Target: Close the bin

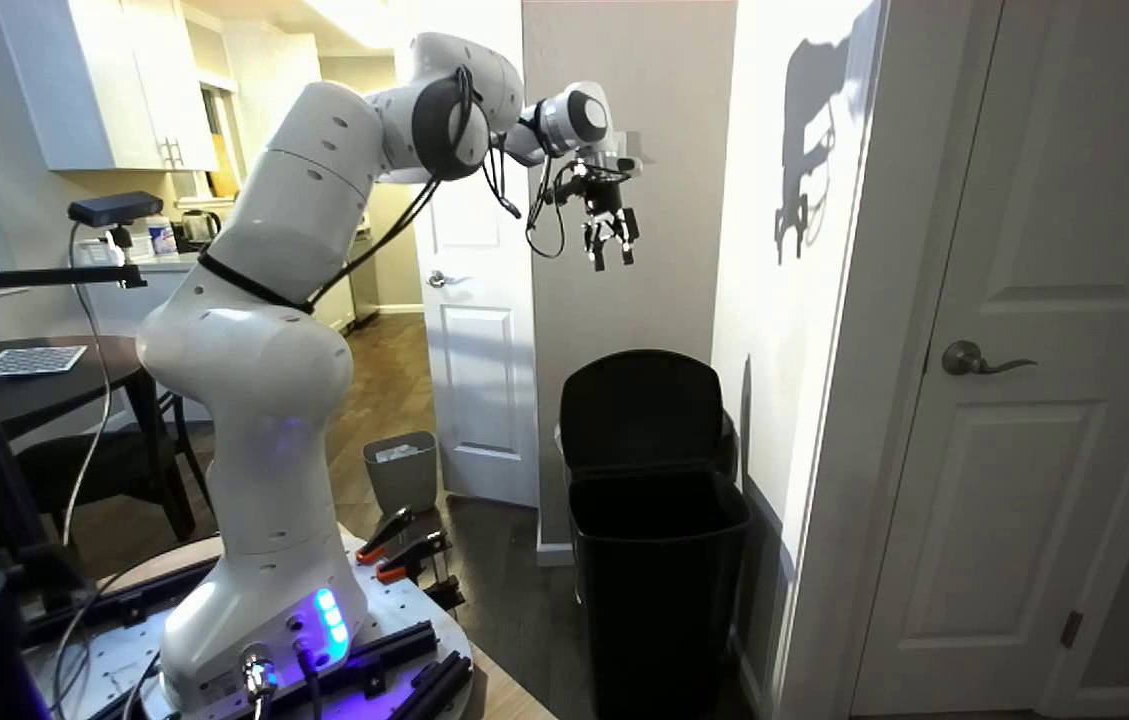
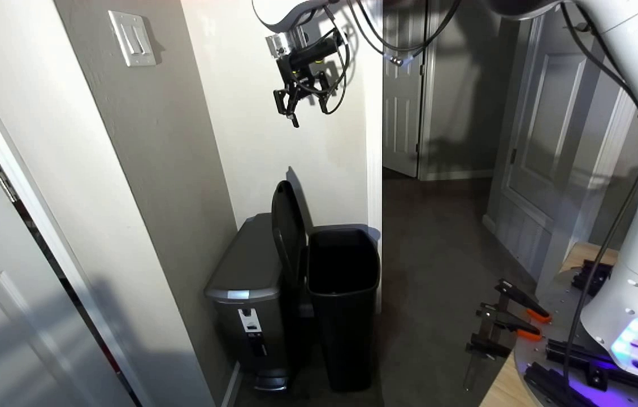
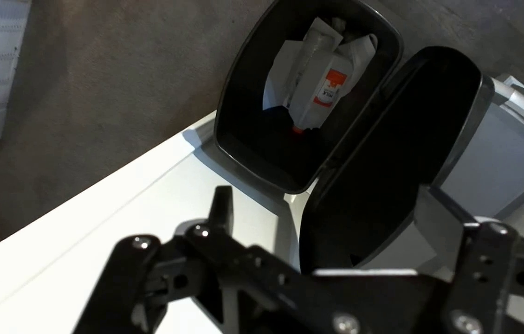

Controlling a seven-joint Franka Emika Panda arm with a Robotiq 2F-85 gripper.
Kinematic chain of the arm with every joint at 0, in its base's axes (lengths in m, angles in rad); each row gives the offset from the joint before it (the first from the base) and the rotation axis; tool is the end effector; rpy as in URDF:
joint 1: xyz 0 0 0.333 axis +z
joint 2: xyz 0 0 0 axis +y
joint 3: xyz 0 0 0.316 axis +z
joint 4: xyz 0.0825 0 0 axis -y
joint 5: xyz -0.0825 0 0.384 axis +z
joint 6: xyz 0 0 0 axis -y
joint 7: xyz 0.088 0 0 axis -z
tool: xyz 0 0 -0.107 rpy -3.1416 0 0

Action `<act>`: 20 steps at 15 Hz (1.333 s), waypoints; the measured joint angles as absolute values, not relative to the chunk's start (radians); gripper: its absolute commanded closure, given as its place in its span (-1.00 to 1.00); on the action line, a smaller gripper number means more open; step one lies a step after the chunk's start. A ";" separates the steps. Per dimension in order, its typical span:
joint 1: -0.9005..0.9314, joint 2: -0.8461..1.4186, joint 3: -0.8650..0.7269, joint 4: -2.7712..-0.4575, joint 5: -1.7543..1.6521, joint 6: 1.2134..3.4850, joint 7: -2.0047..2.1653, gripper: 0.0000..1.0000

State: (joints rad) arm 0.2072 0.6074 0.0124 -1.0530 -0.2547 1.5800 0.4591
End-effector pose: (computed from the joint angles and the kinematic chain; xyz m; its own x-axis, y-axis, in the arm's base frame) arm 0.7065 0.1276 0.4827 0.9744 -0.2221 0.0360 -0.2239 -0.9408 0.2545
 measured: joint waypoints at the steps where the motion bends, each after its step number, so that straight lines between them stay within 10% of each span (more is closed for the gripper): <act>1: 0.215 0.643 0.005 -1.004 -0.254 1.547 0.459 -1.00; 20: 0.212 0.994 0.010 -0.543 -0.040 1.469 0.583 -1.00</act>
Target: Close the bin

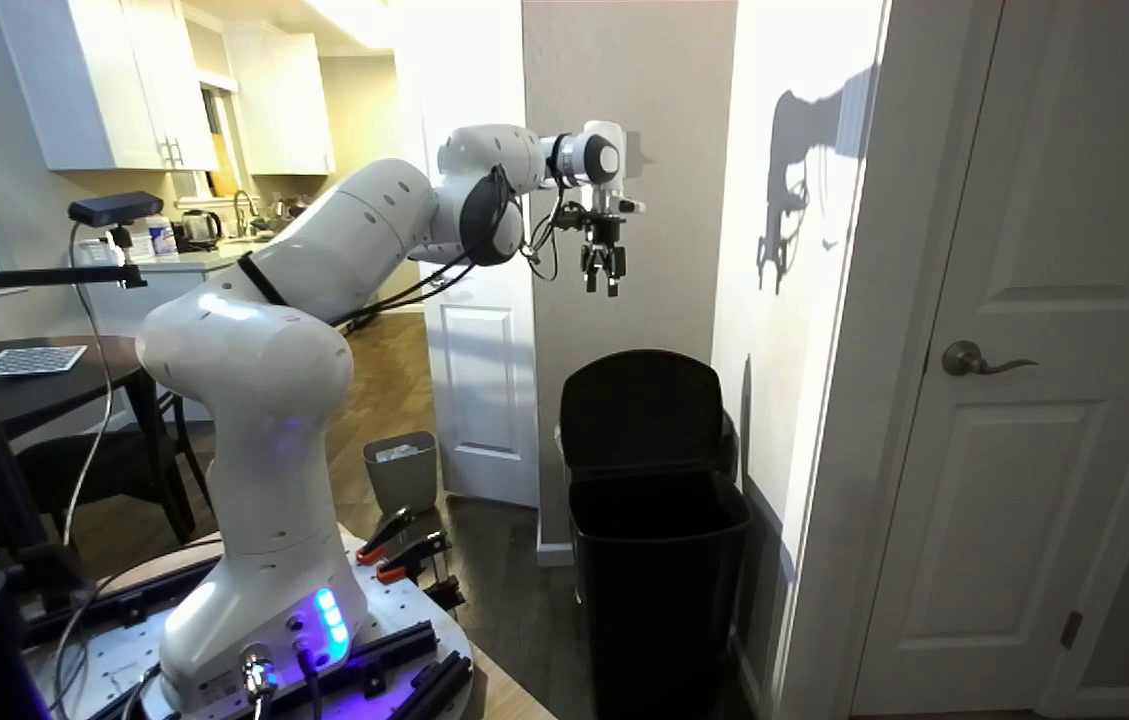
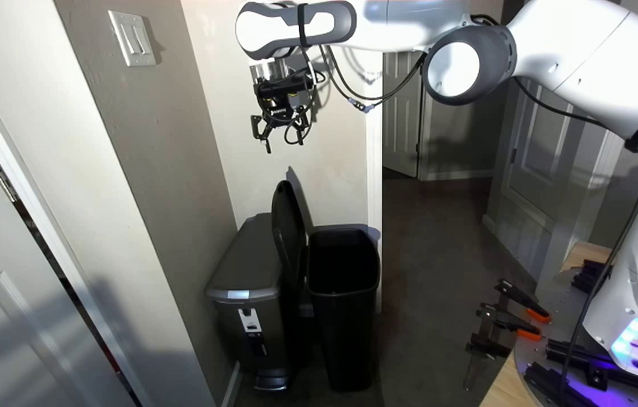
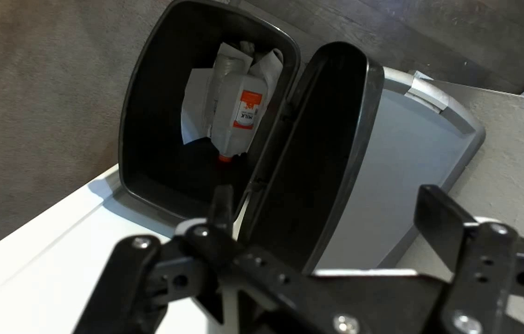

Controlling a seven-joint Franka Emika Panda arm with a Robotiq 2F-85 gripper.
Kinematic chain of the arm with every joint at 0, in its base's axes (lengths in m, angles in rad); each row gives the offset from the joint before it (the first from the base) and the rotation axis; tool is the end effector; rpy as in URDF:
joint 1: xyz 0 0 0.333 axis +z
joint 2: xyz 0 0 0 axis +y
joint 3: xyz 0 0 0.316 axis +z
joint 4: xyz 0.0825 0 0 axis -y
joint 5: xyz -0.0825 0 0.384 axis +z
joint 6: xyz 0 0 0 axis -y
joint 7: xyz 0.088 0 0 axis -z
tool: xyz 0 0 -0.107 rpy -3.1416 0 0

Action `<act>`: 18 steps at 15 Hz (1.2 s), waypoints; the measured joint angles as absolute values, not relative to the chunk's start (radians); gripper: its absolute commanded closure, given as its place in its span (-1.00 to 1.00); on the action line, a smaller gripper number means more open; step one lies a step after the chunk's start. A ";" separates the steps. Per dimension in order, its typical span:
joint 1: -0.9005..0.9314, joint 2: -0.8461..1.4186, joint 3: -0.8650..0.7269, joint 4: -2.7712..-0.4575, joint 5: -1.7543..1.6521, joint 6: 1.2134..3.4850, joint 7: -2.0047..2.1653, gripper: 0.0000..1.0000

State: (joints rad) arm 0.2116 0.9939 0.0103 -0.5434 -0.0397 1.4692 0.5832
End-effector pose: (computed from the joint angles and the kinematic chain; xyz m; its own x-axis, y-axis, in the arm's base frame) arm 0.7544 0.1610 0.4188 0.9317 -0.3610 -0.0396 -0.3582 -0.9315 0.0634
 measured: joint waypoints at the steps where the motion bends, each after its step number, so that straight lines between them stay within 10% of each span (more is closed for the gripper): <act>1: 0.212 0.994 0.010 -0.543 -0.040 1.469 0.583 -1.00; 18: 0.161 1.182 0.042 -0.495 0.038 1.668 0.609 -1.00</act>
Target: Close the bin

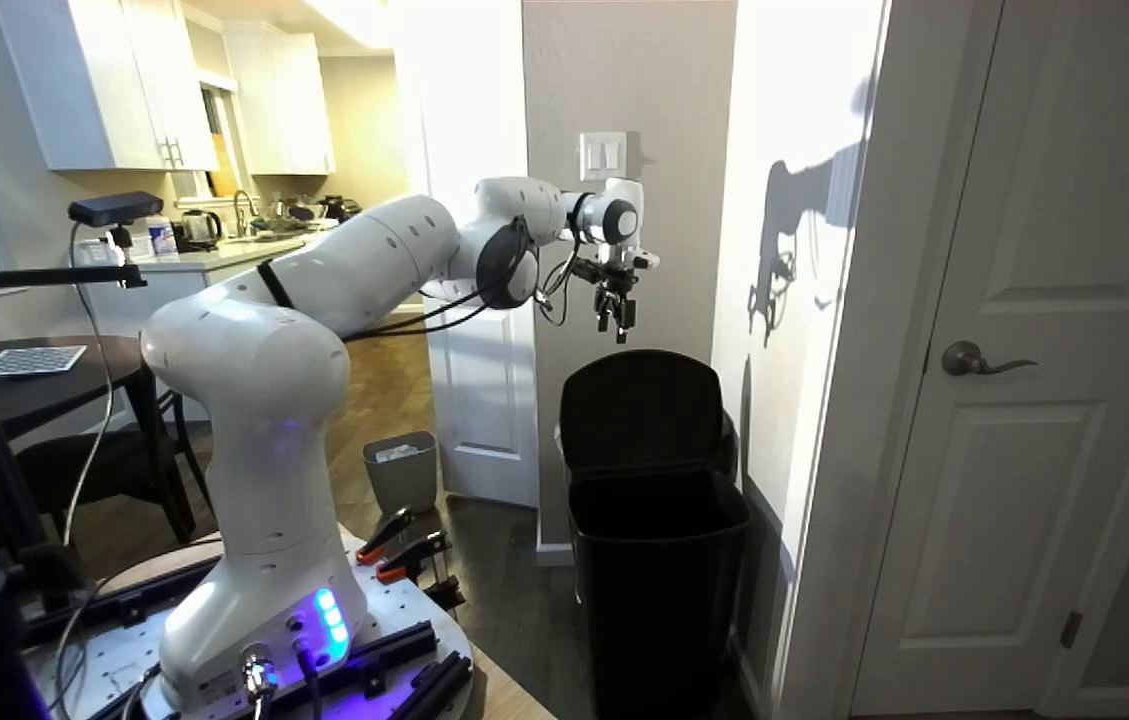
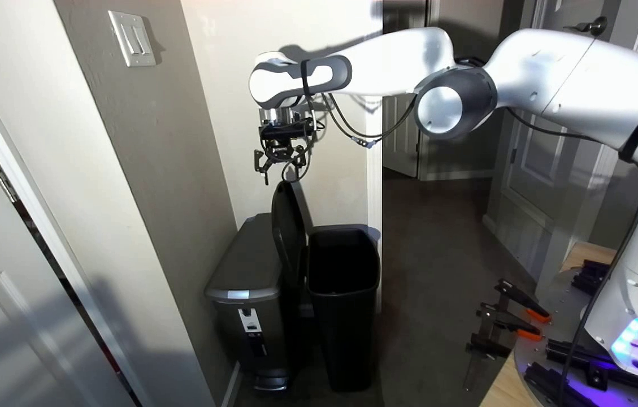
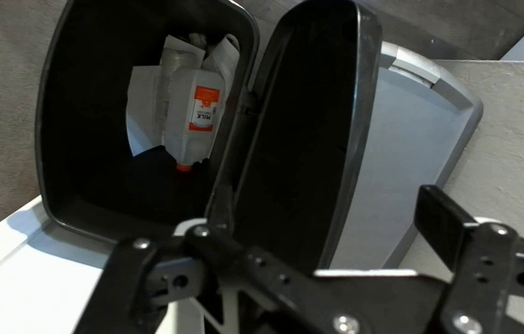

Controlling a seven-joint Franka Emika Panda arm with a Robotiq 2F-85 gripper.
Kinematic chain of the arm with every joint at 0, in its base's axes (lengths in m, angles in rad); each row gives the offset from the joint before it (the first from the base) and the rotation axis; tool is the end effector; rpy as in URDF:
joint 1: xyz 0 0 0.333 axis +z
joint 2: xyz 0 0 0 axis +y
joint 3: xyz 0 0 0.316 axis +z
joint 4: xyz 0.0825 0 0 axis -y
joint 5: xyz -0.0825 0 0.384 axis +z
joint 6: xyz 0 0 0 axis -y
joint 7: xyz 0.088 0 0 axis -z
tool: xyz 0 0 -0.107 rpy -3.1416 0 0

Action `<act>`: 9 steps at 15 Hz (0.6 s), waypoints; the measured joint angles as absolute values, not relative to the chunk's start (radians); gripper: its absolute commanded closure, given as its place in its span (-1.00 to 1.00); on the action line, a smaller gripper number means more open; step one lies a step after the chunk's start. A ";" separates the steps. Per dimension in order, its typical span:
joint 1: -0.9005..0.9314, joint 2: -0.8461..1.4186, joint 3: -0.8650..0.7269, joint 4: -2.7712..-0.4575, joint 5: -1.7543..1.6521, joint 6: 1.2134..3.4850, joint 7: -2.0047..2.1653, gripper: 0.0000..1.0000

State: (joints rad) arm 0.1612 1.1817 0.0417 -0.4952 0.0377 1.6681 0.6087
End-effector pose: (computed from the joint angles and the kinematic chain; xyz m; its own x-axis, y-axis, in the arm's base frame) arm 0.7880 0.1456 0.3106 0.9062 -0.4199 -0.0506 -0.4223 -0.9046 -0.0574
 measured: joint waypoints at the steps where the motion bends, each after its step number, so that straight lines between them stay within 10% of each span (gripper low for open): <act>1: 0.162 1.196 0.043 -0.477 0.046 1.671 0.618 -1.00; 9: 0.166 1.262 0.043 -0.428 0.055 1.702 0.717 -1.00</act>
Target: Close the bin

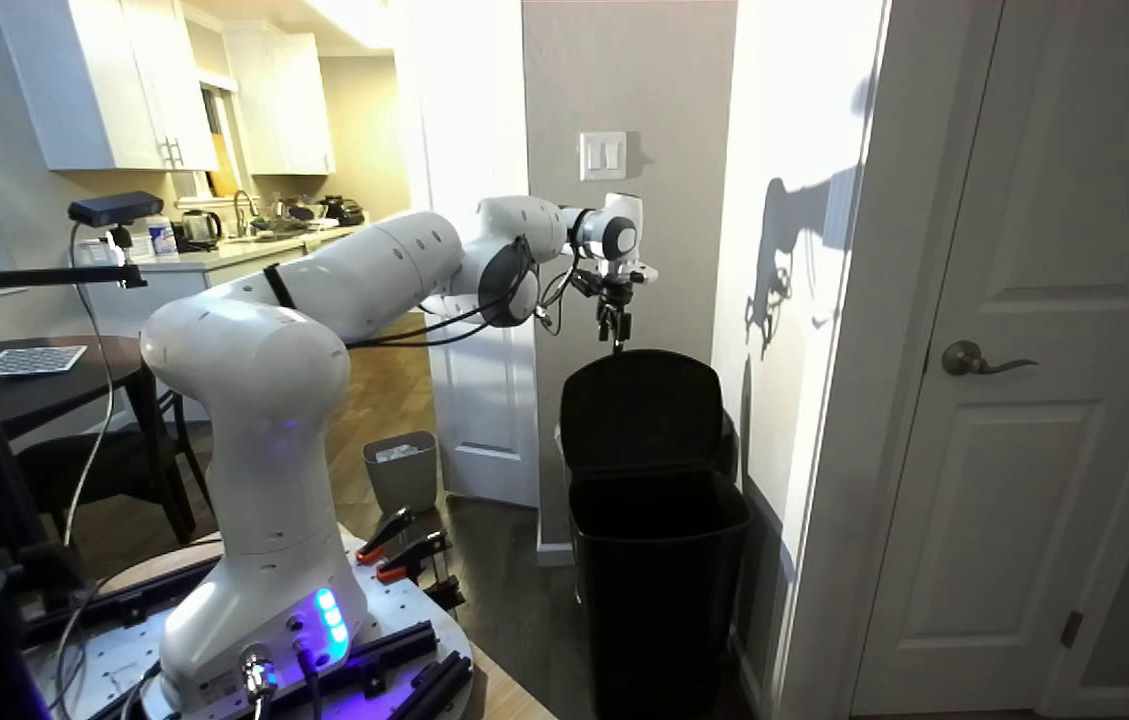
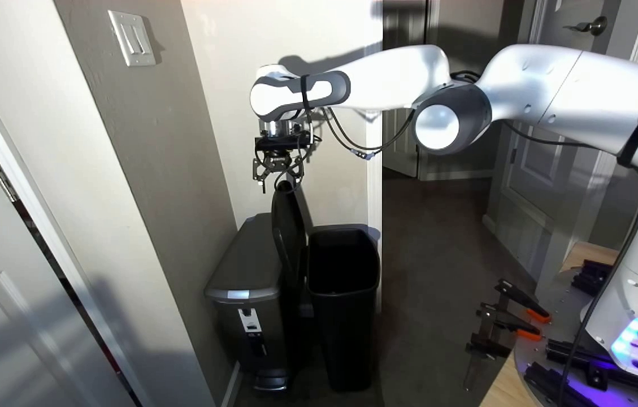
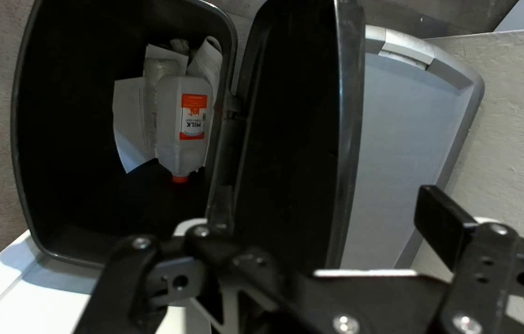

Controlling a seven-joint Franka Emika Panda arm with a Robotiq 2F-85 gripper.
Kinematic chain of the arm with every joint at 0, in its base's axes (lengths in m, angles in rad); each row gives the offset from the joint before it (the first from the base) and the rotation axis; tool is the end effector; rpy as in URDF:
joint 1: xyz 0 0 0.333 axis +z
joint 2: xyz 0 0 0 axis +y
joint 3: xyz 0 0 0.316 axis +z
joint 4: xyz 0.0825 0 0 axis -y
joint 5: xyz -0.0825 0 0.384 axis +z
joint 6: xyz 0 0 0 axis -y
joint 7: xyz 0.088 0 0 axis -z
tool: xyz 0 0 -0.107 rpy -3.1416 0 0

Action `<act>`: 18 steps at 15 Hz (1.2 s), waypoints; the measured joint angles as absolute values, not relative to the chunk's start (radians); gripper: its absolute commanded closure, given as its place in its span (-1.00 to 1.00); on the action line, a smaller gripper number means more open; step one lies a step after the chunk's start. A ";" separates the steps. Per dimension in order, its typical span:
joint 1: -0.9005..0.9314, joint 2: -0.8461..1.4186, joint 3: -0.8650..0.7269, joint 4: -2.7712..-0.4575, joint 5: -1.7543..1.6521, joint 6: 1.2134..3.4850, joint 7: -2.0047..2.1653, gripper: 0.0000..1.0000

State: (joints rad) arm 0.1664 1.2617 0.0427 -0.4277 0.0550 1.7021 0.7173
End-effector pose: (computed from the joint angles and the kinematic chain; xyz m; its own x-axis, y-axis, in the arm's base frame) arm 0.7923 0.1511 0.2818 0.8550 -0.5159 -0.0532 -0.5186 -0.8513 -0.0799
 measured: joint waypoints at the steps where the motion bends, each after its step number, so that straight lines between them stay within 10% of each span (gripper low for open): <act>1: 0.166 1.264 0.043 -0.428 0.055 1.705 0.731 -1.00; 18: 0.156 1.277 -0.014 -0.439 0.054 1.665 0.889 -1.00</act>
